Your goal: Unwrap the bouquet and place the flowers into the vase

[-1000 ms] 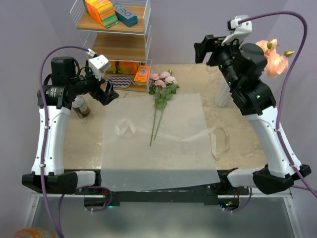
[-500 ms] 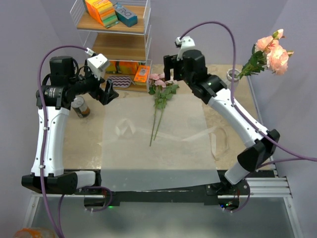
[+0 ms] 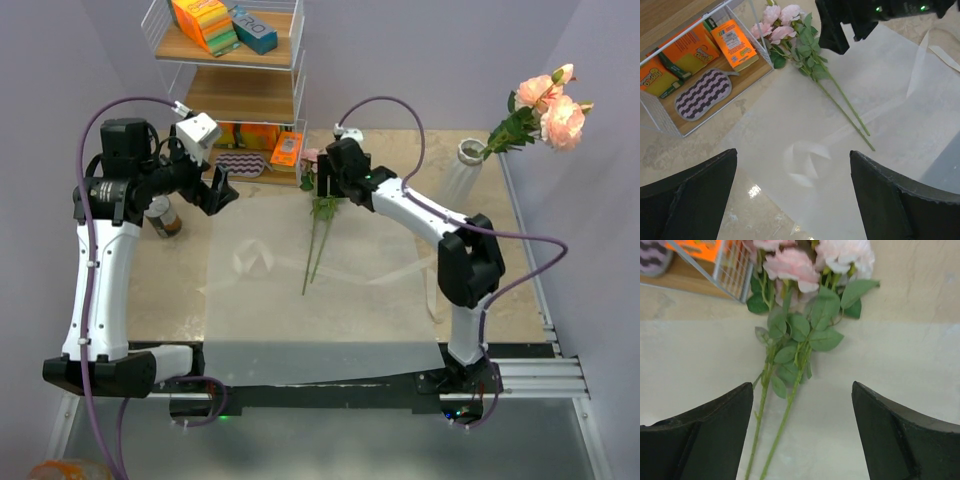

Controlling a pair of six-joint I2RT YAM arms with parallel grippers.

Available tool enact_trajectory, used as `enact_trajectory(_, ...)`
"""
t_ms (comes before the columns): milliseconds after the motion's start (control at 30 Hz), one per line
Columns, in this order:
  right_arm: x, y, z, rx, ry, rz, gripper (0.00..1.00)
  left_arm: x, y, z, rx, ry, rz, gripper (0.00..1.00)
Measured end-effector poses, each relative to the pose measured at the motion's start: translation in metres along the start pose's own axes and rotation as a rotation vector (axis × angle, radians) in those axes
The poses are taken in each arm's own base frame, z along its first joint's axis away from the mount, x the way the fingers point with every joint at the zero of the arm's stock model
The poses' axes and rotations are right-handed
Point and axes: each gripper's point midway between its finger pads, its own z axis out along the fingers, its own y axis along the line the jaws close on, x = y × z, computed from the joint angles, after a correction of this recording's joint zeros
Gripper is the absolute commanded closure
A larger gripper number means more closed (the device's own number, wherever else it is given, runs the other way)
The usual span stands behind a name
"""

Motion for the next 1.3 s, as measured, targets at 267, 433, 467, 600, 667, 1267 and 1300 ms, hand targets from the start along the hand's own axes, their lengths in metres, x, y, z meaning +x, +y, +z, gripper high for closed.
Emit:
enact_trajectory(267, 0.082, -0.005, 0.061, 0.083, 0.168, 0.044, 0.27, 0.011, -0.001, 0.003, 0.003, 0.021, -0.007, 0.01)
enact_trajectory(433, 0.101, -0.009, 0.08, 0.13, 0.198, 0.068, 0.36, 0.017, 0.0, 0.005, -0.001, 0.034, -0.01, 0.01)
enact_trajectory(467, 0.102, -0.009, 0.083, 0.135, 0.196, 0.073, 0.39, 0.018, 0.0, 0.005, -0.003, 0.039, -0.007, 0.01)
enact_trajectory(600, 0.102, -0.012, 0.089, 0.167, 0.182, 0.086, 0.53, 0.023, 0.003, 0.006, -0.013, 0.05, 0.002, 0.01)
enact_trajectory(667, 0.102, -0.016, 0.089, 0.186, 0.18, 0.086, 0.58, 0.025, 0.003, 0.007, -0.014, 0.056, 0.003, 0.01)
enact_trajectory(1267, 0.082, -0.039, 0.076, 0.279, 0.096, 0.054, 1.0, 0.028, 0.003, 0.007, -0.016, 0.06, 0.002, 0.01)
enact_trajectory(1300, 0.075, -0.041, 0.07, 0.282, 0.081, 0.054, 1.0, 0.027, 0.003, 0.007, -0.016, 0.06, 0.003, 0.01)
